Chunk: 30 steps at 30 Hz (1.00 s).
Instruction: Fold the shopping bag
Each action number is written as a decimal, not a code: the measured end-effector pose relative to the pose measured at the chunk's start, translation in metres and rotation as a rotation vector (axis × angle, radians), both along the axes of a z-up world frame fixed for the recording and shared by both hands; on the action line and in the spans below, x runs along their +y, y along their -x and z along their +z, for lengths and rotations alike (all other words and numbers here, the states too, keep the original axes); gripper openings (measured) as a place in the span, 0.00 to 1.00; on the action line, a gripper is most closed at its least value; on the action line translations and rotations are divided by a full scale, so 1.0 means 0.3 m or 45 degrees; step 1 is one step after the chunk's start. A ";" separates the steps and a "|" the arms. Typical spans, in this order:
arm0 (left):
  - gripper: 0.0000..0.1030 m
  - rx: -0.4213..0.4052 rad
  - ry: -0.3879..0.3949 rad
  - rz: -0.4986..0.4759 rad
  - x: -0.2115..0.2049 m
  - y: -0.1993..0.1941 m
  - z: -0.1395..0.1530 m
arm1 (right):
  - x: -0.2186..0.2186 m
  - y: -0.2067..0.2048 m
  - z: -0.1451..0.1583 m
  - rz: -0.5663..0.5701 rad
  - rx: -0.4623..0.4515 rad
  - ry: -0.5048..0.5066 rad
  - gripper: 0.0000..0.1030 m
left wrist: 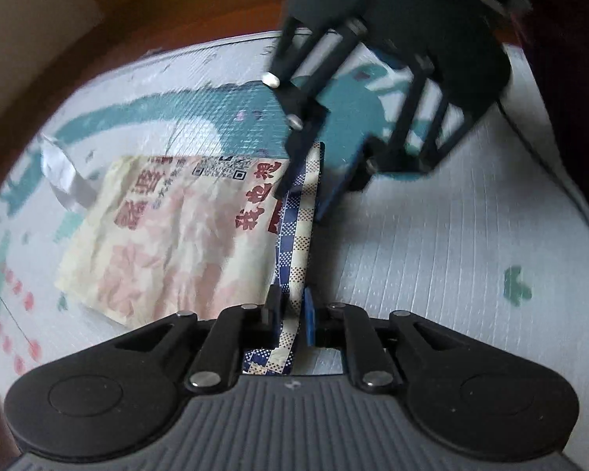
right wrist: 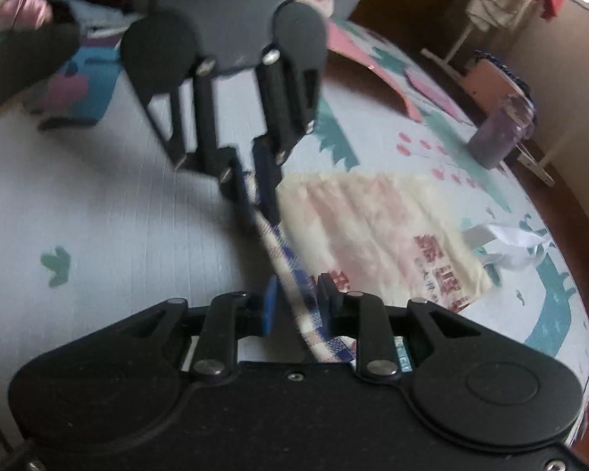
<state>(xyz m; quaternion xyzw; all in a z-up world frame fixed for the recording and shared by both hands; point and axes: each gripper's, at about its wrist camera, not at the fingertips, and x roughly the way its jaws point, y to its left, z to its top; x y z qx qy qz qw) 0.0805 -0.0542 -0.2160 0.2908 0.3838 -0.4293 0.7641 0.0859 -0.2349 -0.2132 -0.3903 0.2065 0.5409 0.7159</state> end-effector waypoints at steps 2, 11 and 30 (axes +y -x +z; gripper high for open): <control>0.12 0.018 0.038 0.013 0.017 0.001 -0.005 | -0.002 -0.025 0.005 -0.028 0.063 -0.012 0.12; 0.08 -0.396 -0.163 -0.153 -0.030 0.136 -0.060 | -0.023 -0.117 0.004 -0.085 0.317 -0.095 0.10; 0.10 0.889 0.606 0.426 0.254 -0.219 -0.102 | -0.198 -0.328 -0.130 -0.384 1.340 -0.497 0.06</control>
